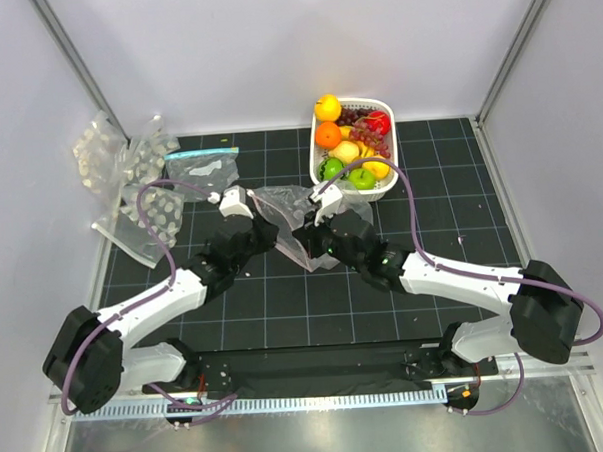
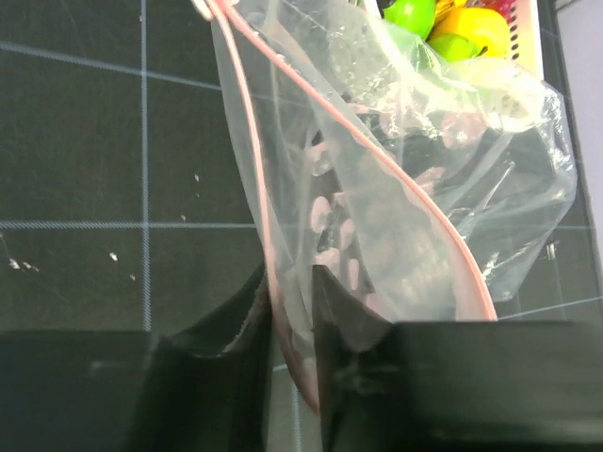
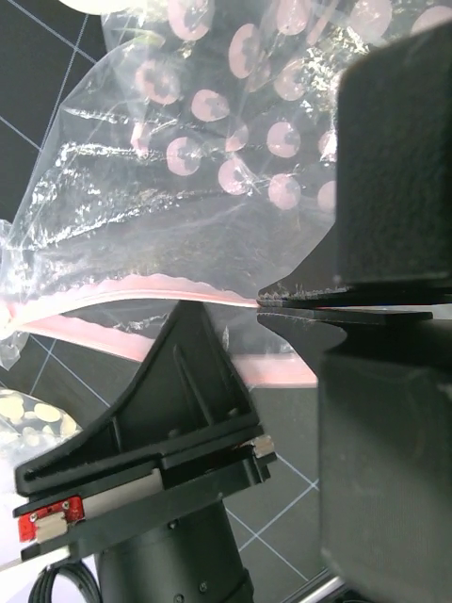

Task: Place the food in the zip-top bag and seal the zipper
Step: Open the zipper of the food storage bag at the center of the board.

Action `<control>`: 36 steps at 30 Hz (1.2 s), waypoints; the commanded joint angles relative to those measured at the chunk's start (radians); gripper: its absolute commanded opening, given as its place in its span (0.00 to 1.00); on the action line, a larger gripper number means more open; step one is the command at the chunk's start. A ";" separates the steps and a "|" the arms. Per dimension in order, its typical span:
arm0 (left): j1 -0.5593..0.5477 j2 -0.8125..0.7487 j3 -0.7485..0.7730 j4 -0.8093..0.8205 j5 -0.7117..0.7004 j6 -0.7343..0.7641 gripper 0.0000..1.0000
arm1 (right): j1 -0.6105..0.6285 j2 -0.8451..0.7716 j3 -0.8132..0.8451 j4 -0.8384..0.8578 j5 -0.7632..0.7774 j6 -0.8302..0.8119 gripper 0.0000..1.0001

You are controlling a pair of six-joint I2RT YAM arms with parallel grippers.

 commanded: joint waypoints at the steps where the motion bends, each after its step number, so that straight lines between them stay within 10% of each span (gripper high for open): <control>1: 0.002 -0.041 0.037 -0.005 -0.003 0.034 0.04 | 0.003 -0.015 0.025 0.023 -0.002 -0.020 0.01; 6: 0.000 -0.136 -0.001 -0.007 -0.025 0.040 0.00 | 0.024 0.044 0.093 -0.043 0.010 -0.072 0.01; 12: -0.022 -0.222 -0.030 -0.001 -0.048 0.051 0.00 | 0.101 0.079 0.130 -0.070 0.116 -0.149 0.45; 15: -0.055 -0.209 -0.018 0.004 -0.052 0.081 0.00 | 0.126 0.090 0.139 -0.076 0.151 -0.167 0.50; 36: -0.202 -0.084 0.160 -0.292 -0.460 0.108 0.03 | 0.144 -0.012 0.116 -0.133 0.482 -0.127 0.08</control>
